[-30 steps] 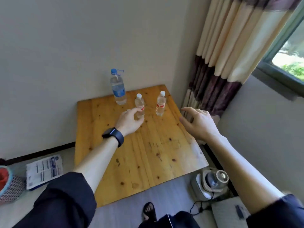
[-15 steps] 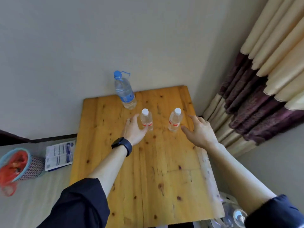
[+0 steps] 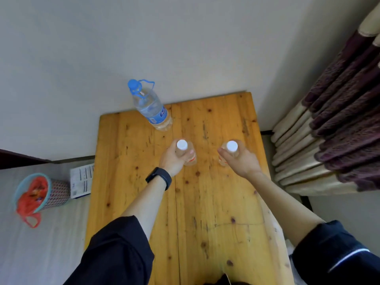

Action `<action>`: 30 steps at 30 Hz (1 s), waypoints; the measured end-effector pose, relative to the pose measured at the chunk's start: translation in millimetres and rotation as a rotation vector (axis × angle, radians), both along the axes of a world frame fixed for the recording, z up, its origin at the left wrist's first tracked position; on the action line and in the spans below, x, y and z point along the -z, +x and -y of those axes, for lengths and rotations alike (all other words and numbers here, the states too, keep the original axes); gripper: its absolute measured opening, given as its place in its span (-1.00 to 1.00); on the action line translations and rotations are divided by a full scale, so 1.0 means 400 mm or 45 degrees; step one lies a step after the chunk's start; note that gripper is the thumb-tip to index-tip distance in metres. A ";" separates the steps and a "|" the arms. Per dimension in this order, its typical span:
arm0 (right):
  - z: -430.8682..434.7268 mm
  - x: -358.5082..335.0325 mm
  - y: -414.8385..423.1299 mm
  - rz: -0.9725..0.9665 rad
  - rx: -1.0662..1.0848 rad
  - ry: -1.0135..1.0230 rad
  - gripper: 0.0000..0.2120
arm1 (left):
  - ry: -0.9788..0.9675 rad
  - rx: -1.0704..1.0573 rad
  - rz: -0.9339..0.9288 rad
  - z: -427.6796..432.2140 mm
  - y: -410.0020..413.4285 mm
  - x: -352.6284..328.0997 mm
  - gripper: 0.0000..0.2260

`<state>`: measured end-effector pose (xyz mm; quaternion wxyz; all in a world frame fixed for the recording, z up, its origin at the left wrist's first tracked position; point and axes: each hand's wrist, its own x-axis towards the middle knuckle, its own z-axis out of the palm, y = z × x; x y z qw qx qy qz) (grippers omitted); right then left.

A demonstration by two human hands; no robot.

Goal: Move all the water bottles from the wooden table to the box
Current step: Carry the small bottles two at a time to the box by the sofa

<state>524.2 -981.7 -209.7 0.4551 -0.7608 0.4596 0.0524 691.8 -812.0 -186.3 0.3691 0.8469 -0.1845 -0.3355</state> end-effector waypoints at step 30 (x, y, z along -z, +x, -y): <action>-0.538 0.020 -0.346 0.068 -0.014 0.027 -0.47 | -0.058 0.128 0.012 -0.497 -0.361 0.025 -0.61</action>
